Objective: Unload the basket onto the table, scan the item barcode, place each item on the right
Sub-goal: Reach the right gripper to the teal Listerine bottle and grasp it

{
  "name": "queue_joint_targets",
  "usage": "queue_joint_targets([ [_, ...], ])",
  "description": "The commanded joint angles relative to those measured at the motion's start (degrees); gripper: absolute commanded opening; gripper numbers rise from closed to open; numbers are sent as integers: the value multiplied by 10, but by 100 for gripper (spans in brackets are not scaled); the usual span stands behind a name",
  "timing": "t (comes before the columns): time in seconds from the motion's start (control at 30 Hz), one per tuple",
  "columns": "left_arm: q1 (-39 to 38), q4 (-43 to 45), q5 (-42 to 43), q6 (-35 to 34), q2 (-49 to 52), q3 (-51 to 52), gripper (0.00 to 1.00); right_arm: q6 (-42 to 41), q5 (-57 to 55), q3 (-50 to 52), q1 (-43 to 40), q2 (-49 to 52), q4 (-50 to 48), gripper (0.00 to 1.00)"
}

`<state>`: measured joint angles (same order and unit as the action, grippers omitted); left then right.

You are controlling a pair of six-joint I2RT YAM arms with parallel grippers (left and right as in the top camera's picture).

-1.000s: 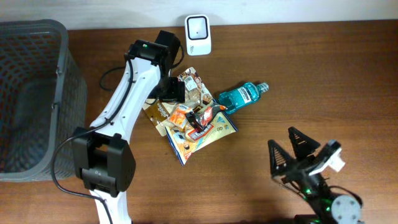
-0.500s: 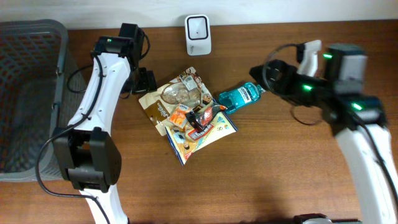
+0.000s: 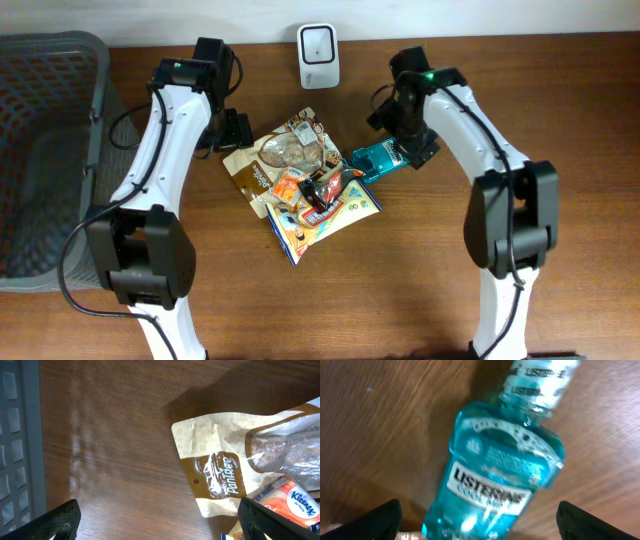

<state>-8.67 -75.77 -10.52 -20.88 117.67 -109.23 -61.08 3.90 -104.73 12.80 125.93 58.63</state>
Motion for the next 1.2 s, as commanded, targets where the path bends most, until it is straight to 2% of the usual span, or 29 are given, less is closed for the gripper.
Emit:
queue_joint_targets([
  [0.0, 0, -1, 2, -10, 1, -1, 99, -21, 0, -10, 7, 20, -6, 99],
  [0.1, -1, -1, 2, -10, 1, -1, 99, -26, -4, -9, 17, 34, -6, 99],
  [0.2, -1, -1, 2, -10, 1, -1, 99, -76, -23, -8, 30, 53, 5, 99],
  [0.3, -2, -1, 2, -10, 1, -1, 99, -76, -59, -8, 29, 56, 14, 99],
  [0.4, -3, -1, 2, -10, 1, -1, 99, -77, -78, -8, 29, 57, 20, 90],
  [0.67, -1, 0, 2, -10, 1, -1, 99, -84, -76, 27, 29, 57, 0, 90],
  [0.77, -2, 0, 2, -10, 1, -1, 99, -82, -76, 28, 29, 57, -5, 81],
  [0.87, -2, 0, 2, -10, 1, -1, 99, -78, -76, 30, 29, 57, -4, 67],
  [0.97, -2, 0, 2, -10, 1, -1, 99, -33, -76, 29, 28, 57, -7, 65],
  [1.17, -2, 0, 2, -10, 1, -1, 99, 182, -70, -16, 9, 55, -3, 66],
])
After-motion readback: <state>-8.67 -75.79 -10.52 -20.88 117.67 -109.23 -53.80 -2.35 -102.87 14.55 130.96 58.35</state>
